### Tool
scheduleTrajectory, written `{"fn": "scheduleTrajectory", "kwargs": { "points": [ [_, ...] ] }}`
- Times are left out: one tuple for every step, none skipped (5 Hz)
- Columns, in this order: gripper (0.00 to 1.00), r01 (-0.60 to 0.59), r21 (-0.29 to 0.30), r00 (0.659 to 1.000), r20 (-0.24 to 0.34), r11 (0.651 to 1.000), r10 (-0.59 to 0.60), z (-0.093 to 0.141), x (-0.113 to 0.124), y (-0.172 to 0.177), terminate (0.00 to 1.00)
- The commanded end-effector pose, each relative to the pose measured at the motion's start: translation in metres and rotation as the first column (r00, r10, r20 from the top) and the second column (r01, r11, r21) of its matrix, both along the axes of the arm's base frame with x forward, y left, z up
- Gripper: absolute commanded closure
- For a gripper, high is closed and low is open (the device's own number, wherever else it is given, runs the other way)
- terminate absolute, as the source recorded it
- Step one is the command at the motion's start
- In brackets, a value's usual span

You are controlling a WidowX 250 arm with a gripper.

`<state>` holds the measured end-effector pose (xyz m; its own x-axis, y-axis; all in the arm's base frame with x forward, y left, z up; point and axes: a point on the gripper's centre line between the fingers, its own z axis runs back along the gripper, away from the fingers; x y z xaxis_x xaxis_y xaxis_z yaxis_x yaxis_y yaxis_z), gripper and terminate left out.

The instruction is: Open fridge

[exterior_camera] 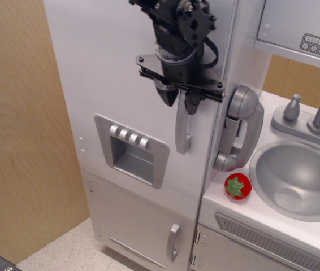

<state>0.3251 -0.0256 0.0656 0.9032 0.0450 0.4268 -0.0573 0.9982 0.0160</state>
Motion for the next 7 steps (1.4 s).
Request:
{"fn": "scheduleTrajectory", "kwargs": {
  "points": [
    [1.0,-0.036,-0.038,0.999,0.004,0.999,0.036,0.019,-0.025,0.008,0.0],
    [1.0,-0.015,-0.029,0.999,-0.032,0.999,0.014,0.018,-0.055,0.02,0.0],
    [1.0,0.03,-0.012,0.994,-0.101,0.999,-0.032,0.018,-0.086,0.034,0.0],
    [0.0,0.087,0.018,0.984,-0.158,0.996,-0.083,0.019,-0.108,0.035,0.0],
    [0.0,0.105,-0.004,0.968,-0.231,0.994,-0.103,0.02,-0.122,0.024,0.0],
    [0.0,0.145,-0.021,0.949,-0.28,0.989,-0.145,0.017,-0.137,0.0,0.0],
    [0.0,0.191,-0.031,0.938,-0.289,0.981,-0.192,0.012,-0.145,-0.024,0.0]
  ]
}}
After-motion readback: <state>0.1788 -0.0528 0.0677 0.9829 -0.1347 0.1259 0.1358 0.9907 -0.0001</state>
